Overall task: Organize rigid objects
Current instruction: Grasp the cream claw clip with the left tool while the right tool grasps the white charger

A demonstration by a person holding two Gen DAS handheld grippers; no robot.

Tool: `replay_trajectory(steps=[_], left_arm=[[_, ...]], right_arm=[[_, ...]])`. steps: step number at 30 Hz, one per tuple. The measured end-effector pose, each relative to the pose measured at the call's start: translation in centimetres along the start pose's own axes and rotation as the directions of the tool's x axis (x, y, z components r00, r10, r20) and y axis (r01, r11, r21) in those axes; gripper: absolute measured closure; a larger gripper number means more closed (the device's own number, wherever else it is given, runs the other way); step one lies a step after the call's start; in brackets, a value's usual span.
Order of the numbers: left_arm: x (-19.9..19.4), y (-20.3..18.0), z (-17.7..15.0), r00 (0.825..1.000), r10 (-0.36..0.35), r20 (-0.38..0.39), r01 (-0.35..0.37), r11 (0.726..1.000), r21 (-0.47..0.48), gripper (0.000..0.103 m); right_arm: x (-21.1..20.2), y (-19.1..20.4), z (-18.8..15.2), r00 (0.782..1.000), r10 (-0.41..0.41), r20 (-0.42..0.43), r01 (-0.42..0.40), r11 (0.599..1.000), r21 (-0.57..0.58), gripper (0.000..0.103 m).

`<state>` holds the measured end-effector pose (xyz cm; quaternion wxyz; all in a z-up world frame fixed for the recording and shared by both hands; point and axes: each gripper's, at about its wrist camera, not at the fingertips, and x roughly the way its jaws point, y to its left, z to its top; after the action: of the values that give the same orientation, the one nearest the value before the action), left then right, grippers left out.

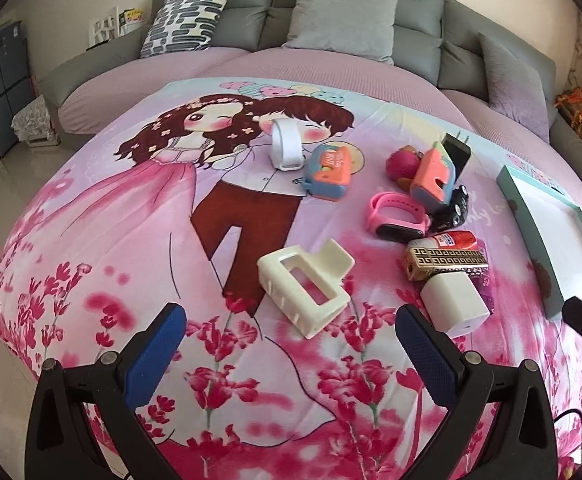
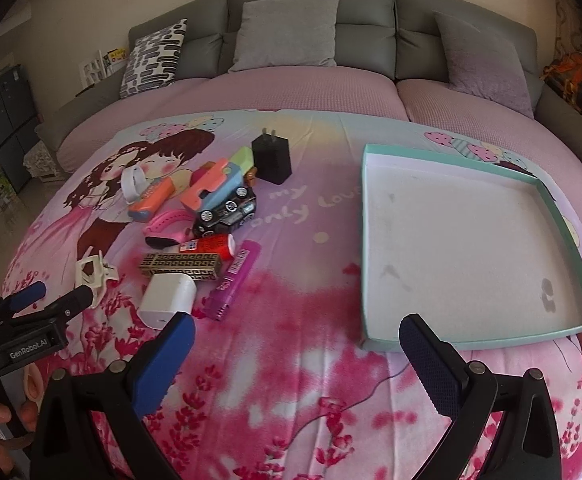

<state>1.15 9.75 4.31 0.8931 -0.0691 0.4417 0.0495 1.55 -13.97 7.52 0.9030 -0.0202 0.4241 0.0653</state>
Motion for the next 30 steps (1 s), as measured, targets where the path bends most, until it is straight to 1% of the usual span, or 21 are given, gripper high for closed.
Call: replay_trajectory(steps=[4,8,11,14,15,17,19,22,23,26,28,29,30], left_arm=[[0.5,0.9,-0.1,0.999,-0.013,-0.029,0.012,1.000,-0.025,0.000],[0.9,1.0,0.2,0.998,-0.038,-0.040,0.037,0.999,-0.036,0.000],[1.4,1.0,0.7,0.997,-0.053,-0.053,0.050,0.998,-0.043,0.000],[1.8,1.0,1.1,0.996,-0.066,-0.058,0.063,0.997,-0.048,0.001],[2.0,1.1,1.1,0.996,-0.056,-0.063,0.053,0.997,-0.049,0.002],[2.4,1.3,1.2,0.996,-0.048,-0.071,0.044,0.998,-0.052,0.002],[2.8,1.7,1.3,0.995,-0.062,-0.078,0.057,0.996,-0.064,0.002],[3.3,1.8,1.3,0.994,-0.065,-0.085,0.060,0.996,-0.065,0.004],[3.5,1.7,1.3,0.994,-0.070,-0.087,0.065,0.996,-0.064,0.005],[3.9,1.6,1.3,0.992,-0.076,-0.096,0.071,0.996,-0.055,0.016],[4.1,1.4,1.4,0.993,-0.075,-0.095,0.070,0.996,-0.048,0.018],[4.1,1.4,1.4,0.993,-0.075,-0.094,0.071,0.996,-0.046,0.021],[4.1,1.3,1.5,0.993,-0.079,-0.093,0.075,0.996,-0.043,0.025]], right_arm=[[0.6,3.3,0.5,0.998,0.060,-0.014,-0.060,0.996,-0.060,0.000],[2.0,5.7,0.8,0.995,0.081,-0.058,-0.087,0.990,-0.106,0.001],[2.8,7.2,0.9,0.992,0.100,-0.080,-0.109,0.986,-0.126,0.004],[3.4,8.4,1.0,0.989,0.111,-0.098,-0.124,0.982,-0.145,0.010],[3.7,8.7,1.1,0.988,0.117,-0.103,-0.131,0.980,-0.148,0.014],[4.1,9.1,1.2,0.985,0.124,-0.117,-0.140,0.979,-0.145,0.016],[4.5,9.3,1.3,0.984,0.128,-0.127,-0.146,0.979,-0.144,0.022],[5.1,9.7,1.2,0.982,0.128,-0.141,-0.149,0.977,-0.151,0.028],[5.3,9.8,1.2,0.981,0.125,-0.145,-0.148,0.977,-0.154,0.029],[5.6,10.0,1.1,0.980,0.125,-0.153,-0.150,0.976,-0.159,0.035],[5.8,10.2,1.0,0.980,0.122,-0.155,-0.147,0.976,-0.162,0.040],[5.9,10.3,1.0,0.980,0.121,-0.158,-0.147,0.976,-0.163,0.042],[5.9,10.3,1.0,0.980,0.121,-0.161,-0.147,0.976,-0.162,0.046]])
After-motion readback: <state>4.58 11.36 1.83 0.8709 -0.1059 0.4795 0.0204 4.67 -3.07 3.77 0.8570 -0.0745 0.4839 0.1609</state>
